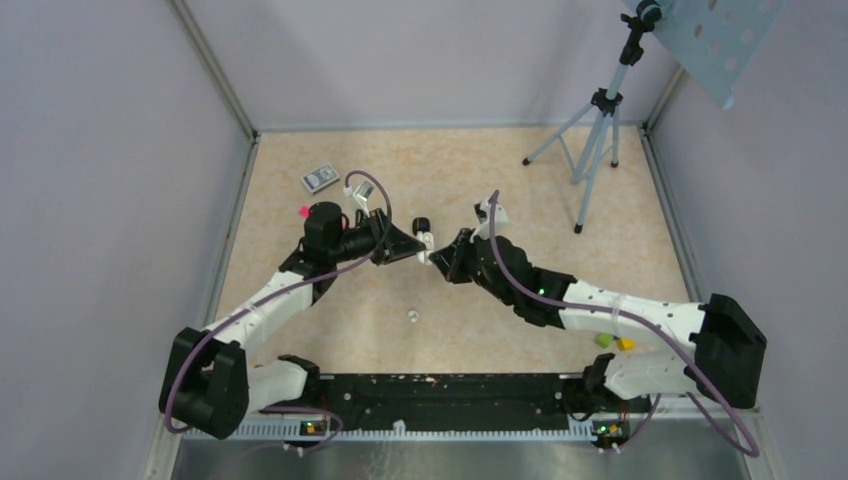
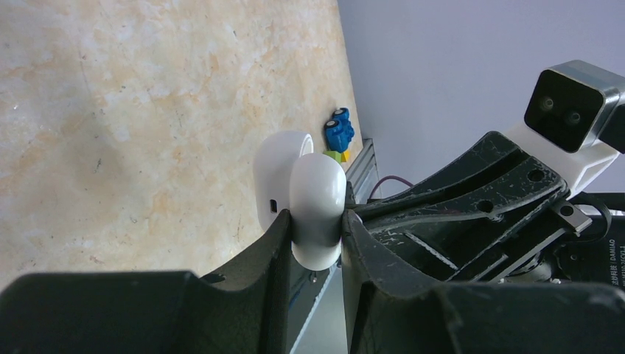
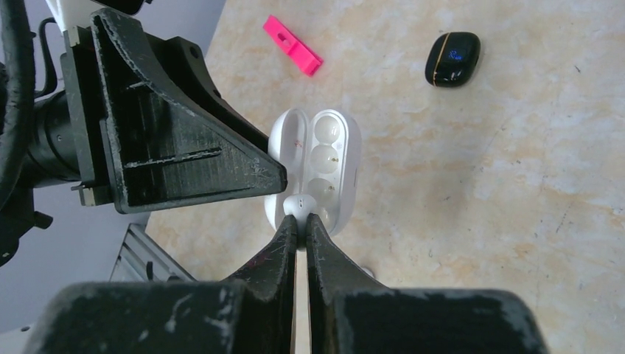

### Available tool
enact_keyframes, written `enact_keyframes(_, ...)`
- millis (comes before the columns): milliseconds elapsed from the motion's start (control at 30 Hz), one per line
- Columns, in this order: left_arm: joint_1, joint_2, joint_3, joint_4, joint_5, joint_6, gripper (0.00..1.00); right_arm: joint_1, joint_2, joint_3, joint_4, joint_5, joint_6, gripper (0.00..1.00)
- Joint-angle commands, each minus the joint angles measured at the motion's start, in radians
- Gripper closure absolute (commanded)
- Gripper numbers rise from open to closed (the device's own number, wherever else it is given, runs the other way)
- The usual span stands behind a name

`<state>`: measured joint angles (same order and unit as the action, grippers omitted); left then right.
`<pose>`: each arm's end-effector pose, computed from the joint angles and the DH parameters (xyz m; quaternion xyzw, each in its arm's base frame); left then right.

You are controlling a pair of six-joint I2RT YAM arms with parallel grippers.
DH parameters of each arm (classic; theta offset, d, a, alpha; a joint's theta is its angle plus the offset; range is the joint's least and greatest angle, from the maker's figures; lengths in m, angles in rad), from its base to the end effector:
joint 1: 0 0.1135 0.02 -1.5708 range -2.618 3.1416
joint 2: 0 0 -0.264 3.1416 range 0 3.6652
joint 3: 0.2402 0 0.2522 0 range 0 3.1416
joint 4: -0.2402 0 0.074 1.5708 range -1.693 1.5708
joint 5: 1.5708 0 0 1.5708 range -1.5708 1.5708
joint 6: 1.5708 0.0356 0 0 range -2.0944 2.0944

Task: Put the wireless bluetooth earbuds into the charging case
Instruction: Insert the right earbud into the right side groove of the charging case.

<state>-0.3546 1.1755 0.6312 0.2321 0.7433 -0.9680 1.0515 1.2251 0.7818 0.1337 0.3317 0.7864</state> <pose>0.2301 -0.1109 0.2508 -0.0236 0.7826 -0.5685 0.2525 0.1491 0.2374 0.2782 -0.0088 0.8025 0.3814 0.4588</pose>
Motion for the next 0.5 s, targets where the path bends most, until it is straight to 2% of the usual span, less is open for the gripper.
enact_keyframes(0,-0.003,-0.027,0.008,0.044,0.011,-0.006,1.0,0.014,0.014,0.054,0.028,0.033,-0.018,1.0)
enact_keyframes(467,-0.003,-0.026,0.005,0.053,0.035,-0.02,1.0,0.014,0.065,0.065,0.01,0.072,-0.028,1.0)
